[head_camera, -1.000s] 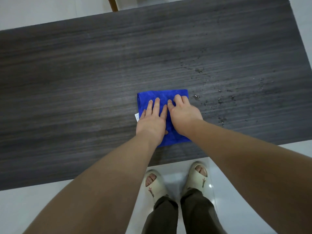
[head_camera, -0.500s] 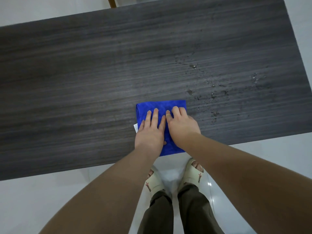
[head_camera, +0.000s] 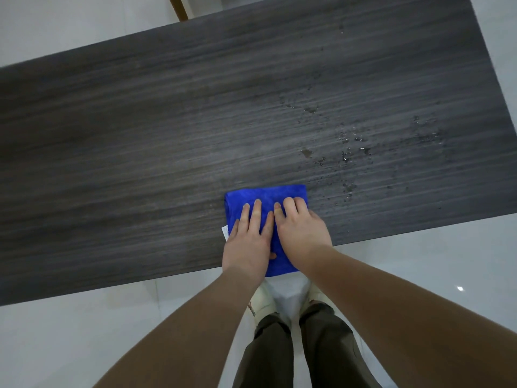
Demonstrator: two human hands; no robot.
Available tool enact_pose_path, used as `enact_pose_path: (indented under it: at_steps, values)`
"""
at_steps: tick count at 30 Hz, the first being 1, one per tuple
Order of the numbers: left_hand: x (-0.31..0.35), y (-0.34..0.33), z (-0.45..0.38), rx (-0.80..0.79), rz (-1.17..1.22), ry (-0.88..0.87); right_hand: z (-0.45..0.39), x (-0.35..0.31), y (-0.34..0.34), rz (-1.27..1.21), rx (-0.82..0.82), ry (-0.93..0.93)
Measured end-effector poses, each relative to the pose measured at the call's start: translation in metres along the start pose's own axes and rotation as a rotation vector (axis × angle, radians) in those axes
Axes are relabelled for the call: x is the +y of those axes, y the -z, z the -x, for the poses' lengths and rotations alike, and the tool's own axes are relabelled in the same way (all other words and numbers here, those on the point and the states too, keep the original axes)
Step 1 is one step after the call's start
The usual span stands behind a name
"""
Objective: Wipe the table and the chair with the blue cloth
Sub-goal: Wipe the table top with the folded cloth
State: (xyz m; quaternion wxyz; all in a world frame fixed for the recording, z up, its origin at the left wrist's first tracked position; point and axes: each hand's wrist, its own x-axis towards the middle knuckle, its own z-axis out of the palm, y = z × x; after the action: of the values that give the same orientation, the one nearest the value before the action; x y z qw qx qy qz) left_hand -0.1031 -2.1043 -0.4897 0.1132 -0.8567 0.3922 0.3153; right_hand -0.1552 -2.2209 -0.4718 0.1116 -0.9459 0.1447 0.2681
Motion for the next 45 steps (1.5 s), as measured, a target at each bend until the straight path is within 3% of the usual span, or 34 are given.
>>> enact_pose_path:
  at_steps: [18, 45]
  values:
    - [0.083, 0.019, -0.023, -0.02, 0.11, 0.072, 0.011, 0.067, 0.011, -0.032, -0.034, 0.005]
    - [0.074, 0.088, -0.125, 0.067, 0.103, 0.063, -0.08, 0.113, 0.073, 0.006, -0.016, -0.038]
